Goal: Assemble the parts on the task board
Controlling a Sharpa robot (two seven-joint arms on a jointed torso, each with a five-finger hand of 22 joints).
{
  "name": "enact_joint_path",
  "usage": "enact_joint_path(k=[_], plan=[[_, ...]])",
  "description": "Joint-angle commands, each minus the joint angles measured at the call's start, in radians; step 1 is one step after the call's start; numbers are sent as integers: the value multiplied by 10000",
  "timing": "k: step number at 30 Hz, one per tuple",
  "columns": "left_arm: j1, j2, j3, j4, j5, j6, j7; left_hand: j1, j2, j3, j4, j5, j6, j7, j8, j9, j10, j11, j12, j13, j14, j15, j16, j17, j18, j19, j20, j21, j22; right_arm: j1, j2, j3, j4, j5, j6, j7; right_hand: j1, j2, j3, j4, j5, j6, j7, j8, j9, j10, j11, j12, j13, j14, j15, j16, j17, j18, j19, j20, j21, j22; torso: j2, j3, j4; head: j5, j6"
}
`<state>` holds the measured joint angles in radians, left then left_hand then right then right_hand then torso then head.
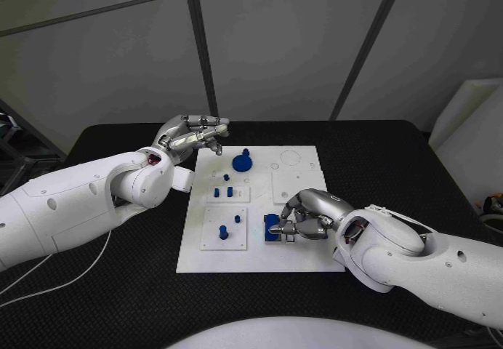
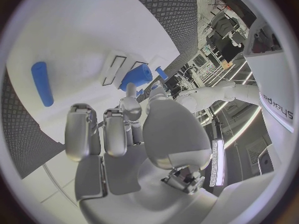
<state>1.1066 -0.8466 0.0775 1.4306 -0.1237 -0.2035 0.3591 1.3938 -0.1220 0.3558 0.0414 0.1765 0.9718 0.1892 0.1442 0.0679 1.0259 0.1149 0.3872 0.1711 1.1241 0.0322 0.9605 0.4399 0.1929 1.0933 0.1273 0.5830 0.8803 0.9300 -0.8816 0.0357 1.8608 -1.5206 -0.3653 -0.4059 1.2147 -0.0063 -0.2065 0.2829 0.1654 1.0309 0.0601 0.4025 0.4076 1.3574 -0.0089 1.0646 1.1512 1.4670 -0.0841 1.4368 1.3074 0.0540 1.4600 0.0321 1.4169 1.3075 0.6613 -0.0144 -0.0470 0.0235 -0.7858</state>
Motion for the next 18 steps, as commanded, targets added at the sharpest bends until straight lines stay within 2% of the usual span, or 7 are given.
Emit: enact_joint_path(k=[1, 7, 13, 18], plan=[[12, -6, 2, 4, -36, 127, 41, 34, 54, -52, -1, -23, -66, 34, 55, 0, -74, 1, 55, 12, -10, 30, 25, -17, -100, 8, 47, -51, -9, 11, 14, 3, 19, -521, -24, 122, -40, -16, 11, 43, 1, 4, -21, -53, 20, 14, -64, -46, -1, 587, 46, -62, 278, 2, -40, 1, -46, 346, 1, 5, 19, 16, -12], [12, -7, 1, 3, -36, 142, 31, 34, 54, -52, -1, -23, -66, 34, 55, 0, -74, 1, 55, 12, -10, 30, 25, -17, -100, 8, 47, -51, -9, 10, 96, 2, -27, -804, 324, -17, 486, 23, 21, -91, 188, 19, -30, -58, 85, 14, -75, -96, 0, 585, 36, -79, 271, 3, -42, -8, -54, 346, 11, 2, 9, 38, -10], [12, 3, 1, 12, -36, 148, 41, 20, 54, -70, 13, -27, -76, 41, 62, 1, -87, 9, 66, 12, -14, 36, 25, -18, -102, 11, 50, -58, -17, 9, 163, 2, -64, -1108, 581, -169, 1030, 95, 65, -255, 271, 21, -29, -75, 135, 12, -79, -147, -4, 587, 33, -86, 279, 6, -48, -11, -69, 337, 24, 5, 15, 45, -65], [12, 2, 1, 39, -36, 150, 34, 20, 54, -70, 13, -27, -76, 41, 62, 1, -87, 9, 66, 12, -14, 36, 25, -18, -102, 11, 50, -58, -17, 9, 143, 2, -93, -1203, 519, -282, 1415, 363, 189, -326, 524, 18, -42, -104, 162, 24, -96, -170, 7, 595, 19, -75, 310, 1, -36, -22, -60, 358, 25, 6, 25, 40, -94]])
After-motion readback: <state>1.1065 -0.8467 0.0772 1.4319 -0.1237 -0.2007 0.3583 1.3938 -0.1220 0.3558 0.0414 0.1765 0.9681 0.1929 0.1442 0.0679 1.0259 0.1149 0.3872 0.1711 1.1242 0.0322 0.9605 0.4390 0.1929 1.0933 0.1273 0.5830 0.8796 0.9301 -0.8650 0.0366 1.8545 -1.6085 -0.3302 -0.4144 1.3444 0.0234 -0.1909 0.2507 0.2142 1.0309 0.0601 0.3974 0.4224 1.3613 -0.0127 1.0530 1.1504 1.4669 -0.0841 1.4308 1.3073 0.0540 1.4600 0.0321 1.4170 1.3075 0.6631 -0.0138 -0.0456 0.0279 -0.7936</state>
